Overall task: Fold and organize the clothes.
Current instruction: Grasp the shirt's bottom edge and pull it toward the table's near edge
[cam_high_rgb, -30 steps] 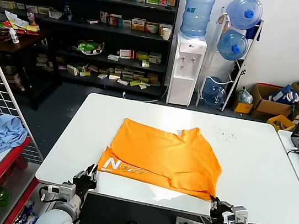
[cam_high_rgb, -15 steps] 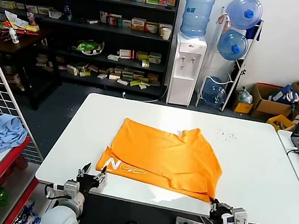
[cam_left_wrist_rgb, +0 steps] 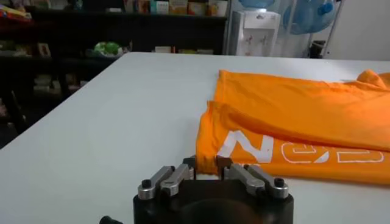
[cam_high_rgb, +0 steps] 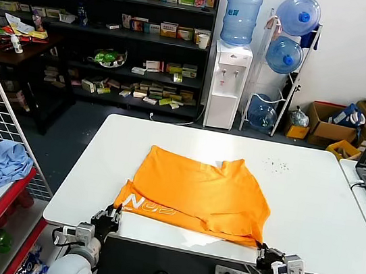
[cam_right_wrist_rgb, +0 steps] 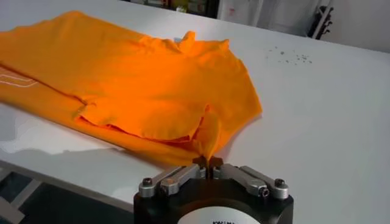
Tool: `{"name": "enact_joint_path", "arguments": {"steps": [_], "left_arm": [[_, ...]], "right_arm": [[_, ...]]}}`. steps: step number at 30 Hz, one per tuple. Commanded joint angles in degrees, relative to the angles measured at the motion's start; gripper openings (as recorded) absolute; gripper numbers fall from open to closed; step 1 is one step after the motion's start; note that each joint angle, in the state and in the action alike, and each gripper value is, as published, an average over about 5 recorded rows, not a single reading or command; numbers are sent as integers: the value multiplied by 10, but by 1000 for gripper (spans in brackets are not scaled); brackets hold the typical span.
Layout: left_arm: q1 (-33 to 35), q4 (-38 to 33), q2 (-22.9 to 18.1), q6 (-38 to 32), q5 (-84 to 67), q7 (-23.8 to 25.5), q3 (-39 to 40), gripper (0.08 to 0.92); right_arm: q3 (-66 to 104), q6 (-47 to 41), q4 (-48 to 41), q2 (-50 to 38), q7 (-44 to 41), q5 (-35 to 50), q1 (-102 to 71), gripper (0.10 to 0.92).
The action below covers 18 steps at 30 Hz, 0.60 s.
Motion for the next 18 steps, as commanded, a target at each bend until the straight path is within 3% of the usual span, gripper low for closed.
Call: {"name": "enact_joint_path", "arguments": {"steps": [1,7,13,18], "left_arm": [[57,-71,3,2,4,-12,-1,210],[108,-112,-5,4,16,-25,2,92],[133,-137,-8,9,29,-26,3,90],[140,-150,-3,9,40,-28,2,143]], "right_arm": [[3,1,11,-8,-1,-1,-24,133],[14,-1,28,-14,4,-1,-49,133],[28,-14,48,-17,2,1,-68,149],[43,-24,60,-19,8,9,-76,268]]}}
